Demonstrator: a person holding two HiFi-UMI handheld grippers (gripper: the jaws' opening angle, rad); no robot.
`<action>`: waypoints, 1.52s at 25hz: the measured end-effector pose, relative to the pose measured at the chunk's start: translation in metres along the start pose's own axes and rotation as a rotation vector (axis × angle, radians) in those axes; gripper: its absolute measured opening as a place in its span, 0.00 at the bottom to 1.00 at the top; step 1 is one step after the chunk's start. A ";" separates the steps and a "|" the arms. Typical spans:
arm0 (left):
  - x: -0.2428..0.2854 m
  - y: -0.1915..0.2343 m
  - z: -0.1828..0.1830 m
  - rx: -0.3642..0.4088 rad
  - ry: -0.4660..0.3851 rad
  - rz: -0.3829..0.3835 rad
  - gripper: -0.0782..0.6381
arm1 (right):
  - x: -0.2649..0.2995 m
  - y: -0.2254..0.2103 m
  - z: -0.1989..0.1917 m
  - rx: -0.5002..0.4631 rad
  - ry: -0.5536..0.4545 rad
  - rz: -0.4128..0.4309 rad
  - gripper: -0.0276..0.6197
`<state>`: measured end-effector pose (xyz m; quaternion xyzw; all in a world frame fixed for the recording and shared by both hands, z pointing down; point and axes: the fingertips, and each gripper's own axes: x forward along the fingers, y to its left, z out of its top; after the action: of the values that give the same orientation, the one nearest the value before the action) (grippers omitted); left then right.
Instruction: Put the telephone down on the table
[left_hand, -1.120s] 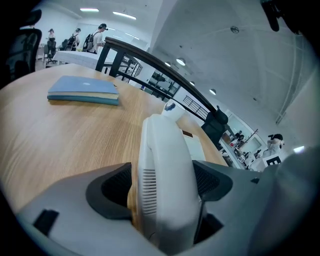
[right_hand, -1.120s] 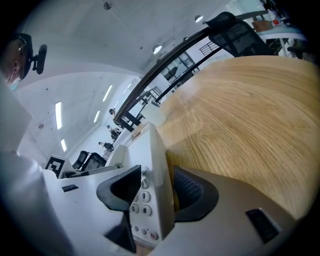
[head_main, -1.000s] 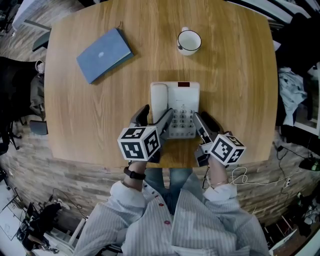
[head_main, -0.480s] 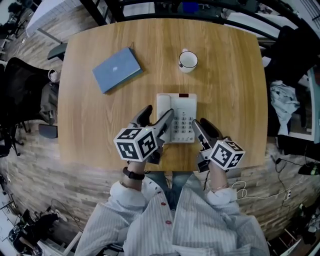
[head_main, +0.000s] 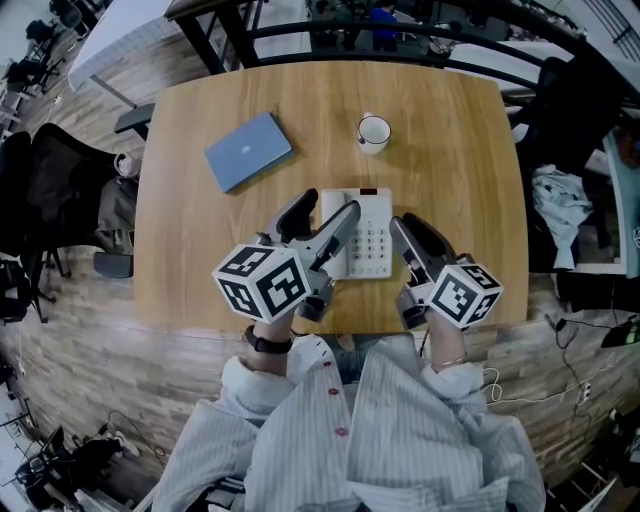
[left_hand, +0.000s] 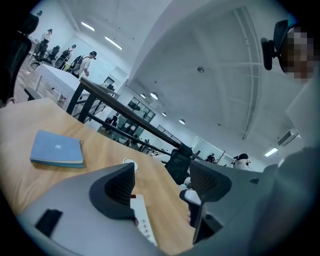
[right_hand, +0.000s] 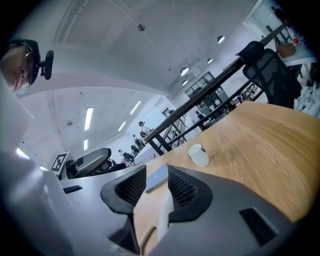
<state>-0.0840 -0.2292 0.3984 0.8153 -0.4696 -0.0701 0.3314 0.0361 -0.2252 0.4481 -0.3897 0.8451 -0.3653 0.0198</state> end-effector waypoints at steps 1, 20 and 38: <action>-0.004 -0.007 0.006 0.007 -0.014 -0.013 0.60 | -0.001 0.007 0.007 -0.018 -0.014 0.010 0.27; -0.053 -0.085 0.054 0.105 -0.146 -0.151 0.24 | -0.021 0.136 0.073 -0.312 -0.091 0.240 0.14; -0.043 -0.099 0.038 0.165 -0.105 -0.169 0.12 | -0.025 0.128 0.067 -0.309 -0.055 0.260 0.10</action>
<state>-0.0525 -0.1792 0.3010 0.8717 -0.4201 -0.1012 0.2310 -0.0075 -0.1937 0.3114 -0.2858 0.9335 -0.2146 0.0298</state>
